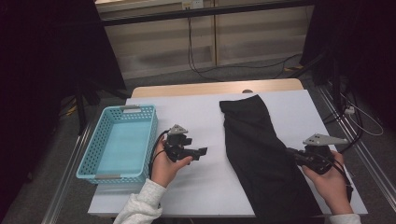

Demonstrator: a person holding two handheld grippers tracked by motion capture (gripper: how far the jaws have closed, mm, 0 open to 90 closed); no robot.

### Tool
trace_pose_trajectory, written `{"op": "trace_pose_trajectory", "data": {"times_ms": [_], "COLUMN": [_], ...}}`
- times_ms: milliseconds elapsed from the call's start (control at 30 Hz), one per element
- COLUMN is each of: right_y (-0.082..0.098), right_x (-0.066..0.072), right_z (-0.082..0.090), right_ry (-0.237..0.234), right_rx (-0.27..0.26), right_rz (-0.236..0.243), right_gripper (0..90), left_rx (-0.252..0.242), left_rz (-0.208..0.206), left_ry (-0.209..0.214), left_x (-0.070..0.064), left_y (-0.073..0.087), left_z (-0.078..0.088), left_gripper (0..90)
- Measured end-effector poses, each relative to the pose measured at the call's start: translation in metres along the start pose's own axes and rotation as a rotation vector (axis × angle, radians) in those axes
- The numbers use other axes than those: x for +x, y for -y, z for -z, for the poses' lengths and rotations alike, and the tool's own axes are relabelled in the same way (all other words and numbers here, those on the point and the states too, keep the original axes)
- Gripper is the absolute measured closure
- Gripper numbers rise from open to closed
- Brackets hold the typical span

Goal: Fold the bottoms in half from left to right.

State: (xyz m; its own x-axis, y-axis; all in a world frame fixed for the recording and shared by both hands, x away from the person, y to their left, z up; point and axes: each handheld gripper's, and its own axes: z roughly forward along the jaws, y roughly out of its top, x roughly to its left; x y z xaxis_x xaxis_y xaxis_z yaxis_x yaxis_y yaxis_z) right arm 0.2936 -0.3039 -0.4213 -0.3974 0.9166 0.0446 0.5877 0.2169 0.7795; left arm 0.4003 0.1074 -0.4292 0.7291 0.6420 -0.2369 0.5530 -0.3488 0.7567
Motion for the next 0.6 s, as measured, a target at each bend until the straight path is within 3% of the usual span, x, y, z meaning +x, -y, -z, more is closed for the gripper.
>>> {"op": "trace_pose_trajectory", "data": {"times_ms": [100,267,333,467,567,600], "right_y": [0.004,0.01,0.012,0.011,0.011,0.013], "right_x": [-0.008,-0.012,-0.011,-0.005,-0.003,-0.002], "right_z": [-0.011,-0.028,-0.034,-0.024,-0.015,-0.006], "right_ry": [0.043,0.044,0.063,0.07,0.065,0.049], "right_rx": [0.029,0.06,0.073,0.039,0.024,0.014], "right_rz": [0.005,0.01,0.015,0.014,0.007,-0.002], "right_gripper": [89.0,88.0,80.1,67.4,64.8,64.3], "left_rx": [0.001,0.013,0.012,0.014,0.014,0.011], "left_rz": [-0.005,-0.007,-0.009,-0.01,-0.012,-0.011], "left_ry": [-0.005,-0.003,-0.002,0.003,0.006,0.002], "left_x": [0.001,0.0,0.0,-0.002,-0.002,-0.002], "left_y": [0.0,0.002,0.002,0.001,0.001,0.001], "left_z": [0.001,-0.001,-0.001,-0.002,-0.001,0.0], "left_gripper": [21.2,21.2,21.2,21.1,21.0,21.0]}}
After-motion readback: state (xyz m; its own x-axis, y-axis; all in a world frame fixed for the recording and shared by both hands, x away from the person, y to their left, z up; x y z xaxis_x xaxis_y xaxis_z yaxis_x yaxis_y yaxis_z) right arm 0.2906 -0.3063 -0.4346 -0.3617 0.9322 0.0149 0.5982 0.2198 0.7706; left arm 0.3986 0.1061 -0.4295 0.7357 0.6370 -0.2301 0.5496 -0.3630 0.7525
